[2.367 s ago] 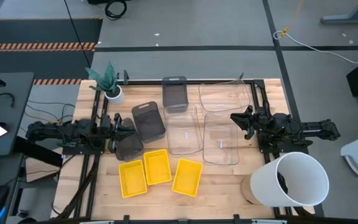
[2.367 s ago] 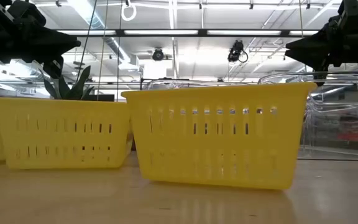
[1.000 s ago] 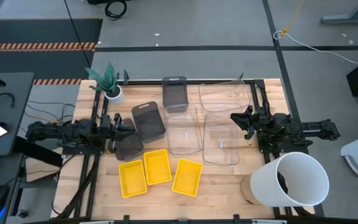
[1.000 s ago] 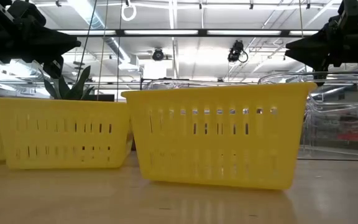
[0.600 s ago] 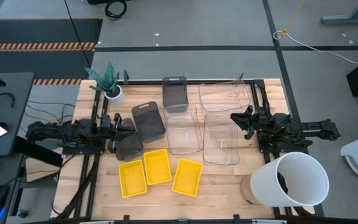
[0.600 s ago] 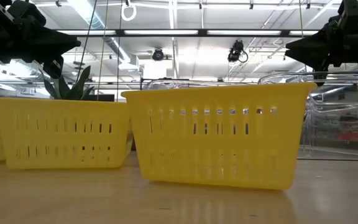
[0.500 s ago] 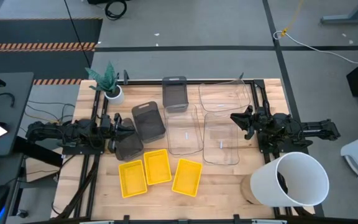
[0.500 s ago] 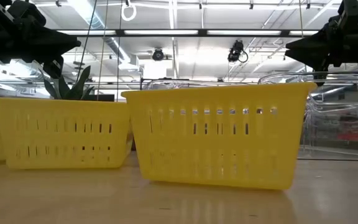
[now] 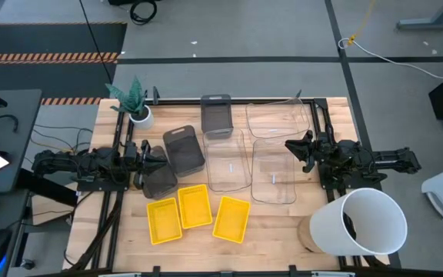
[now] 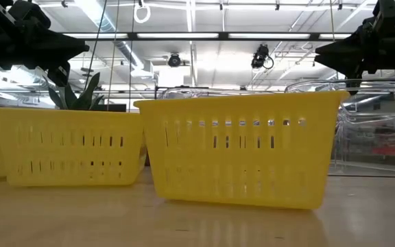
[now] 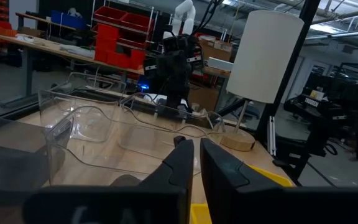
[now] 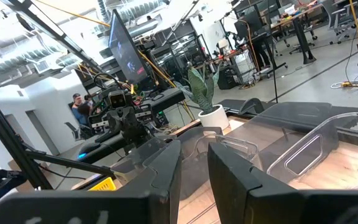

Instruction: Stack baskets by color

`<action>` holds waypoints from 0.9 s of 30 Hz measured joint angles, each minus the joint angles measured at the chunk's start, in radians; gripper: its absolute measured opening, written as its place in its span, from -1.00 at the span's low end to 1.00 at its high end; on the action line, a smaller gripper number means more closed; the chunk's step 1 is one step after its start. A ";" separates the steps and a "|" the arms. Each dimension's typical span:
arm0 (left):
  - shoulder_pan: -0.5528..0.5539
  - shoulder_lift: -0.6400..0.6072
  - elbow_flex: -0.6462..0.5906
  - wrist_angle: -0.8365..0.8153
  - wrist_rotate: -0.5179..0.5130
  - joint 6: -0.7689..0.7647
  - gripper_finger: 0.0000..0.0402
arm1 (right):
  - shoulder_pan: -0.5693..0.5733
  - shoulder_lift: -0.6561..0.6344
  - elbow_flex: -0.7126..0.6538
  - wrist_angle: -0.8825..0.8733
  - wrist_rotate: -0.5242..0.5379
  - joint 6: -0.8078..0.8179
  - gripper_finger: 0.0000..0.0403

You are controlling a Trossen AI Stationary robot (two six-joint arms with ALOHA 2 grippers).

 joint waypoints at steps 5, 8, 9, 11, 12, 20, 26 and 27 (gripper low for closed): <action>0.000 0.000 0.000 0.000 0.000 -0.001 -0.85 | 0.000 0.000 0.000 0.001 0.002 0.000 -0.58; 0.000 0.000 0.000 0.000 0.000 0.000 -0.84 | 0.000 0.000 0.000 0.031 0.058 -0.018 -0.58; 0.000 0.000 0.000 0.000 0.000 -0.001 -0.83 | 0.000 0.000 0.000 0.056 0.090 -0.030 -0.58; 0.000 0.000 0.000 0.000 0.000 0.000 -0.82 | -0.001 0.000 0.000 0.104 0.127 -0.053 -0.58; 0.000 0.000 0.000 0.000 0.000 0.000 -0.82 | -0.001 0.000 0.000 0.128 0.128 -0.070 -0.58; 0.000 0.000 0.000 0.000 0.000 0.000 -0.86 | -0.001 0.000 0.000 0.307 0.022 -0.216 -0.58; 0.000 0.000 0.000 0.000 0.000 -0.001 -0.83 | -0.001 0.005 0.001 0.327 -0.013 -0.246 -0.58; 0.000 0.000 0.000 0.000 0.000 0.000 -0.82 | -0.001 0.009 0.004 0.320 -0.010 -0.245 -0.58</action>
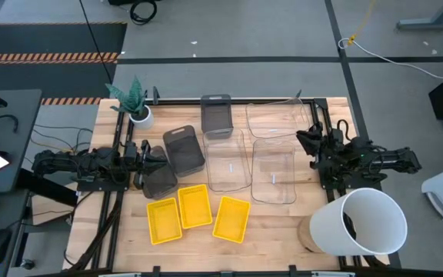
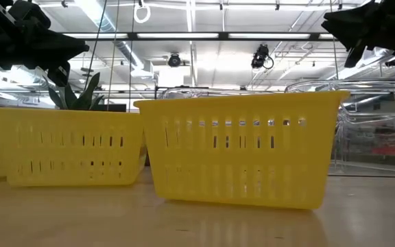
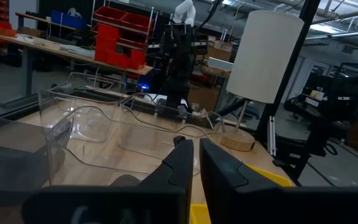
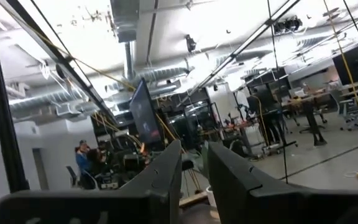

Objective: Stack baskets by color
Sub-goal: Stack the bottom right transparent bin on top of the top right transparent bin

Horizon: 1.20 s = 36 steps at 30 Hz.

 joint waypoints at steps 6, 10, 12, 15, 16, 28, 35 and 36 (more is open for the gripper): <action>0.000 0.000 0.000 0.000 0.000 -0.001 -0.81 | 0.000 0.067 0.085 -0.120 0.020 0.004 -0.60; 0.000 0.000 0.000 0.000 0.000 0.000 -0.81 | 0.000 0.134 0.118 -0.153 0.022 0.008 -0.60; 0.000 0.000 0.000 0.000 0.000 0.000 -0.82 | 0.000 0.173 0.122 -0.153 0.022 0.015 -0.61; 0.000 0.000 0.000 0.000 0.000 -0.001 -0.84 | 0.000 0.234 0.124 -0.153 0.022 0.067 -0.61; 0.000 0.000 0.000 0.000 0.000 0.000 -0.84 | 0.000 0.255 0.124 -0.153 0.022 0.088 -0.61; 0.000 0.000 0.000 0.000 0.000 0.000 -0.81 | -0.009 0.475 0.138 -0.035 0.034 0.154 -0.61; 0.000 0.000 0.000 0.000 0.000 -0.001 -0.81 | -0.034 0.570 0.253 -0.109 0.020 0.119 -0.61; 0.000 0.000 0.000 0.000 0.000 0.000 -0.81 | -0.034 0.583 0.270 -0.131 0.015 0.116 -0.61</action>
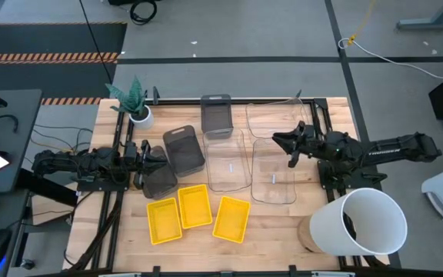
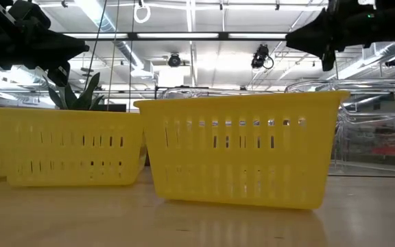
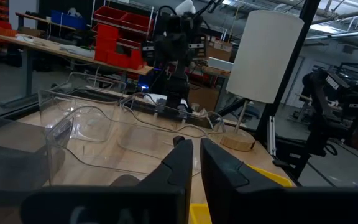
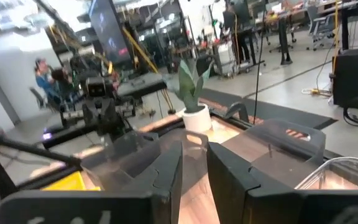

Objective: Stack baskets by color
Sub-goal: Stack the bottom right transparent bin on top of the top right transparent bin

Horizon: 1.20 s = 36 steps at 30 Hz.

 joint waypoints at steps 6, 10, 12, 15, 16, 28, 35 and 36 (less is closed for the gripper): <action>0.000 0.000 0.000 0.000 0.000 0.000 -0.84 | 0.000 0.087 0.097 -0.120 -0.047 0.000 -0.61; 0.000 0.000 0.000 0.000 0.000 0.000 -0.82 | 0.000 0.145 0.164 -0.196 -0.107 0.002 -0.61; 0.000 0.000 0.000 0.000 0.000 0.000 -0.81 | 0.000 0.177 0.192 -0.220 -0.129 0.002 -0.61; 0.000 0.000 0.000 0.000 0.000 0.000 -0.80 | 0.000 0.222 0.234 -0.253 -0.144 0.002 -0.61; 0.000 0.000 0.000 0.000 0.000 0.000 -0.80 | 0.001 0.236 0.246 -0.261 -0.147 0.002 -0.61; 0.000 0.000 0.000 0.000 0.000 0.000 -0.85 | 0.005 0.368 0.339 -0.326 -0.177 0.005 -0.58; 0.000 0.000 0.000 0.000 0.000 0.000 -0.81 | 0.040 0.391 0.376 -0.362 -0.178 0.007 -0.37; 0.000 0.000 0.000 0.000 0.000 0.000 -0.81 | 0.047 0.391 0.379 -0.365 -0.178 0.008 -0.33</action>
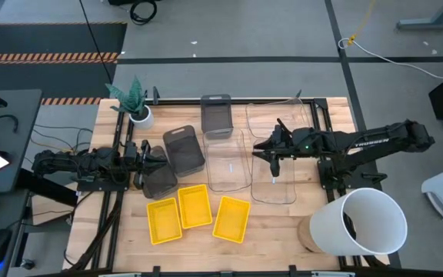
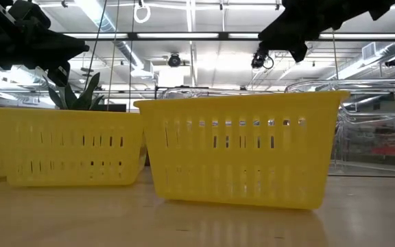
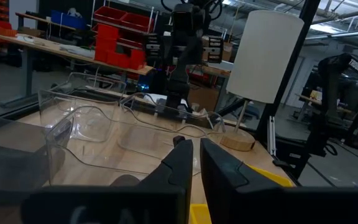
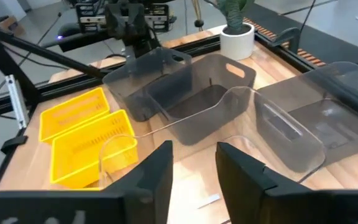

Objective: Stack baskets by color
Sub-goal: Stack the bottom right transparent bin on top of the top right transparent bin

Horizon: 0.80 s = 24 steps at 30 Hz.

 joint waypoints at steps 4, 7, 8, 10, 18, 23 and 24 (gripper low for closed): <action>0.000 0.000 0.000 0.000 0.000 0.000 -0.82 | 0.027 0.007 0.026 -0.018 0.002 0.021 -0.22; 0.000 0.000 0.000 0.000 0.000 0.000 -0.83 | 0.045 0.025 0.053 -0.067 0.019 0.042 -0.19; 0.000 0.000 0.000 -0.002 0.000 0.000 -0.84 | 0.051 0.035 0.062 -0.081 0.027 0.045 -0.19; 0.000 0.000 0.000 -0.002 0.000 -0.001 -0.85 | 0.062 0.059 0.082 -0.098 0.034 0.046 -0.18; 0.000 0.000 0.000 0.001 0.000 -0.001 -0.82 | 0.101 0.166 0.203 -0.253 0.037 0.064 -0.18; 0.000 0.000 0.000 0.000 0.000 0.000 -0.81 | 0.123 0.220 0.279 -0.350 0.040 0.073 -0.19; 0.000 0.000 0.000 0.000 0.000 0.000 -0.81 | 0.127 0.230 0.293 -0.362 0.040 0.076 -0.19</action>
